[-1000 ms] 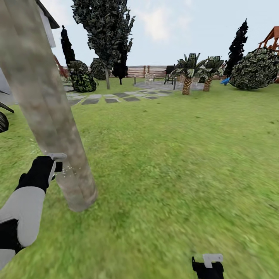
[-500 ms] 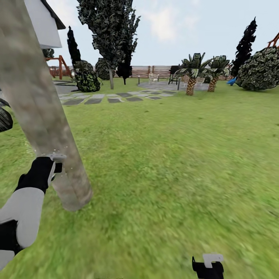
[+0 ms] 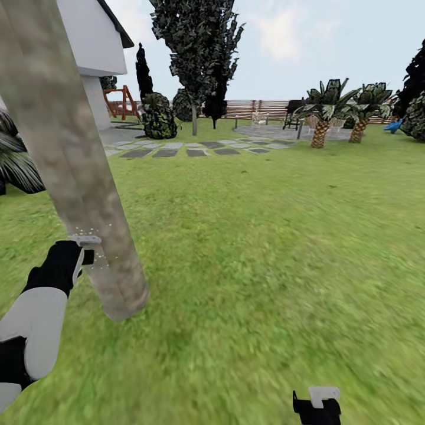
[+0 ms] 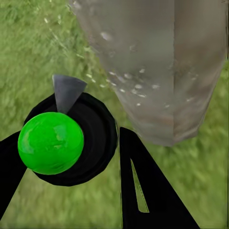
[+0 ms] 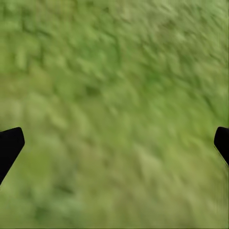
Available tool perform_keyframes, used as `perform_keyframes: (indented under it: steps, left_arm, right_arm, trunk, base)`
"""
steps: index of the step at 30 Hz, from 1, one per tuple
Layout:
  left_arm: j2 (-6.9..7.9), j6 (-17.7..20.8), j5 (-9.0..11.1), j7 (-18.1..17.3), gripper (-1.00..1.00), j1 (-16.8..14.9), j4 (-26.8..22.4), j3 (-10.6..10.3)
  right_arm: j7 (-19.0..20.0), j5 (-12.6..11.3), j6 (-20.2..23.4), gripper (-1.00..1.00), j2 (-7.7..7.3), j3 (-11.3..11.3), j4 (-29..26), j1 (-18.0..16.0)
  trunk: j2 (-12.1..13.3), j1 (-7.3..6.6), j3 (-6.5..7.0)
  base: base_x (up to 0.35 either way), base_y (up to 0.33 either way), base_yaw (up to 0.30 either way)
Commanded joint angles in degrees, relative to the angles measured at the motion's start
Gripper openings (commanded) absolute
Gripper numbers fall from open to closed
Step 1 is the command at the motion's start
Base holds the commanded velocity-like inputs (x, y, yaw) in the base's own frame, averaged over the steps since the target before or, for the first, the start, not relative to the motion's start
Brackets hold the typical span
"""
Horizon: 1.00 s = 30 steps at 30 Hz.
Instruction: In the garden, pick up the pesticide atomizer on the floor and spray pesticide onto both trees until each tree trunk is fully covered.
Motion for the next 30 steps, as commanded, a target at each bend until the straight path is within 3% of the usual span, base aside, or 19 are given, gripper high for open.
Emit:
perform_keyframes:
  steps: [1,13,18,26,30]
  left_arm:
    - [-0.01,0.3,0.3,0.3,-1.00,0.0,-0.1,0.0]
    - [-0.03,0.3,0.3,0.3,-1.00,0.0,-0.1,-0.1]
    - [0.04,0.3,0.2,0.4,-1.00,0.2,0.1,0.2]
    - [0.16,-0.3,0.5,0.8,-1.00,5.5,-0.1,0.6]
    - [0.06,-0.4,0.5,1.0,-1.00,6.4,-0.2,0.7]
  right_arm:
    - [-0.5,0.3,0.0,1.00,0.00,0.3,0.0,0.0]
    - [-0.5,0.3,0.0,1.00,0.03,0.3,0.0,0.0]
    - [-0.5,0.4,0.0,1.00,0.08,0.3,0.0,0.0]
    - [-0.5,0.4,0.0,1.00,0.17,0.3,0.0,0.0]
    - [-0.5,0.4,0.0,1.00,0.12,0.3,0.0,0.0]
  trunk:
    - [0.0,0.01,-0.05]
    - [0.0,0.01,-0.05]
    - [0.0,0.01,-0.05]
    - [0.0,0.01,-0.05]
    - [0.0,0.01,-0.05]
  base:
    - [0.122,-0.234,0.045]
    - [0.006,-0.273,0.005]
    - [0.066,-0.270,0.205]
    - [0.253,-0.173,0.268]
    - [0.287,-0.137,0.064]
